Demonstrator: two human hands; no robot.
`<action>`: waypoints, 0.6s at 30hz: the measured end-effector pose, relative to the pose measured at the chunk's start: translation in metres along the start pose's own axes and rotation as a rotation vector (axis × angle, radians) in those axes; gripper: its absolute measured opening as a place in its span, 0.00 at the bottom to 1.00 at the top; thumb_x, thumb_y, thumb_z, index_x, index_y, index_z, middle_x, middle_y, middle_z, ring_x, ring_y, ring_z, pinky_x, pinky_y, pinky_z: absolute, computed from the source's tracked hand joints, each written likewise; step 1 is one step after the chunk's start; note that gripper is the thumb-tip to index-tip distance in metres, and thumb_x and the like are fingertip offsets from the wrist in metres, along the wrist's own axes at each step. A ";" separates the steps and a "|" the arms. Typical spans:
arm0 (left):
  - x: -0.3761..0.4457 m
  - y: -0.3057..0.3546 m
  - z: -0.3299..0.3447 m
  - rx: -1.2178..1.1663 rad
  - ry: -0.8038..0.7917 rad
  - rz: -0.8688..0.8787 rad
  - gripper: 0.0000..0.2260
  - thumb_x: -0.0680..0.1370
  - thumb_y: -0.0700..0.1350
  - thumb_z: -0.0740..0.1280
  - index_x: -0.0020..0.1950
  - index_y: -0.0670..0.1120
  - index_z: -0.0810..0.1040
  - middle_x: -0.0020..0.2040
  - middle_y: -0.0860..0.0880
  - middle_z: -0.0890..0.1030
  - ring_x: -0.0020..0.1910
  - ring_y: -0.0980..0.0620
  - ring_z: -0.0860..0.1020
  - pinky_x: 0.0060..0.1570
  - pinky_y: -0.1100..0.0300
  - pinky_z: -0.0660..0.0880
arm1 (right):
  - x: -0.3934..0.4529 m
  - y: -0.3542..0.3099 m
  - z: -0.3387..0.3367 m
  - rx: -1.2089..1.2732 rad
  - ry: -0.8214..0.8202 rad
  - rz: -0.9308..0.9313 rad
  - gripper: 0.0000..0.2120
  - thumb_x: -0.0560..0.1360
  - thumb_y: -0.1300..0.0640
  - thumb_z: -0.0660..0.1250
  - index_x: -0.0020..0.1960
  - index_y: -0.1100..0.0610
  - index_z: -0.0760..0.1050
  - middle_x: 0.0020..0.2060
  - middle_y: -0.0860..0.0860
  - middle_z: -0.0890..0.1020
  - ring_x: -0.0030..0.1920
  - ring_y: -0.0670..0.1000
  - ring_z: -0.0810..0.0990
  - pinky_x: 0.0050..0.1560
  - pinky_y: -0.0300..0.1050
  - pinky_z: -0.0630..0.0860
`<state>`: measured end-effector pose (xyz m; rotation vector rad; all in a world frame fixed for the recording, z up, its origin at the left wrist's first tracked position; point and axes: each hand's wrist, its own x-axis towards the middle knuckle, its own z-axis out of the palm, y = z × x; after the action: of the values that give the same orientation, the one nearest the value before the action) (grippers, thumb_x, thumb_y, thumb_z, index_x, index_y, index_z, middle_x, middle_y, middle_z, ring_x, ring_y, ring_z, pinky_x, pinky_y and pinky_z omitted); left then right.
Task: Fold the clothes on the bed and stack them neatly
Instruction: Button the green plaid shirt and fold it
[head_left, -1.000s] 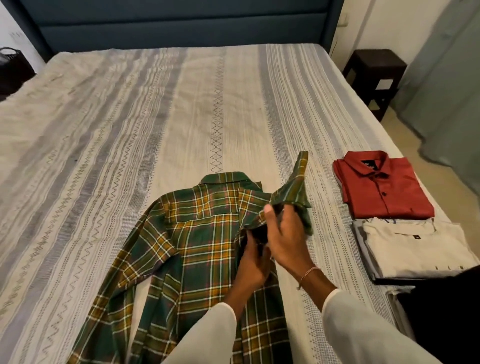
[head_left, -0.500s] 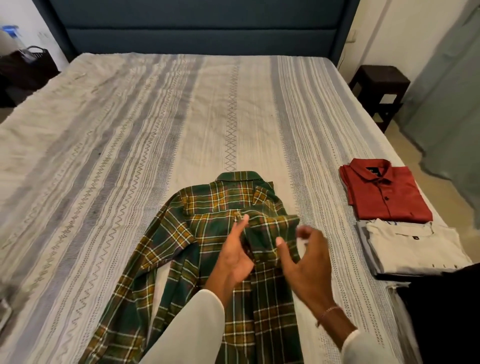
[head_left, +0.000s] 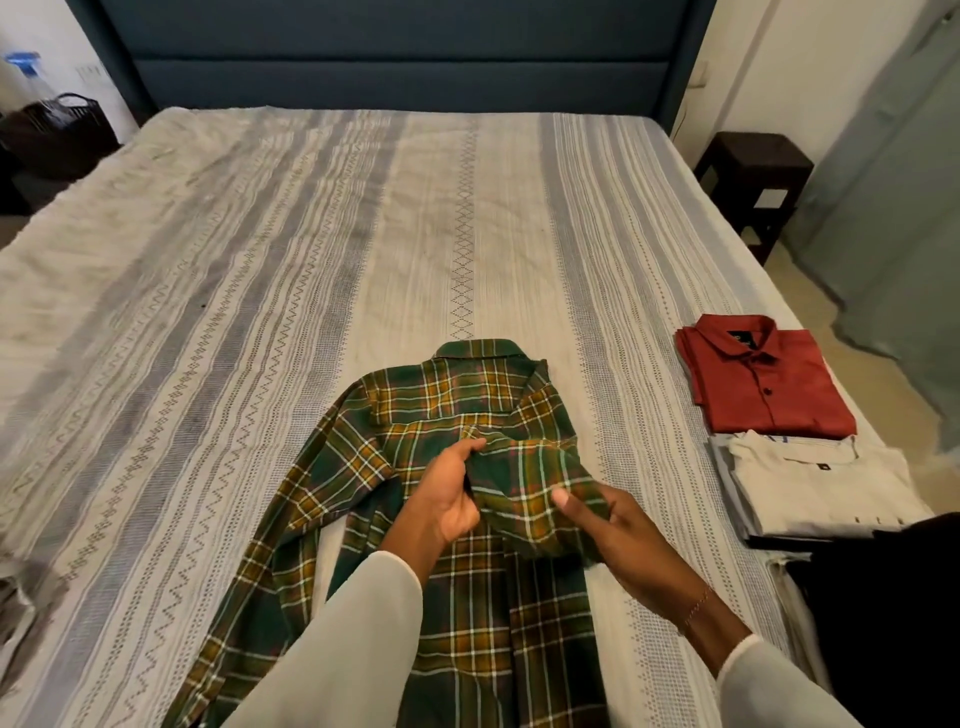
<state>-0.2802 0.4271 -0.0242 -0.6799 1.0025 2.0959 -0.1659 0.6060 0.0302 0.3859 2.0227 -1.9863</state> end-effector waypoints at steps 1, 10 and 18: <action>-0.001 0.001 0.001 0.020 0.010 -0.002 0.19 0.82 0.44 0.62 0.71 0.37 0.73 0.63 0.35 0.80 0.63 0.36 0.79 0.60 0.43 0.78 | -0.004 -0.004 0.002 0.087 -0.005 0.012 0.15 0.79 0.51 0.66 0.65 0.52 0.78 0.57 0.49 0.85 0.59 0.48 0.83 0.58 0.47 0.80; -0.020 -0.039 -0.030 0.068 -0.016 0.039 0.15 0.80 0.39 0.68 0.63 0.53 0.76 0.60 0.38 0.82 0.60 0.36 0.81 0.62 0.35 0.75 | -0.035 0.031 0.012 0.470 -0.017 0.453 0.18 0.81 0.62 0.66 0.71 0.57 0.71 0.59 0.62 0.83 0.59 0.63 0.83 0.62 0.60 0.78; -0.057 -0.099 -0.073 0.389 -0.025 -0.256 0.22 0.76 0.48 0.73 0.67 0.41 0.76 0.59 0.39 0.84 0.60 0.39 0.81 0.65 0.39 0.74 | -0.097 0.088 0.030 0.579 -0.034 0.656 0.21 0.79 0.49 0.69 0.65 0.63 0.80 0.62 0.65 0.81 0.63 0.65 0.80 0.70 0.64 0.71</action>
<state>-0.1576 0.3914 -0.0694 -0.5481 1.1981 1.6245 -0.0425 0.5778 -0.0152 0.9760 1.0427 -2.0427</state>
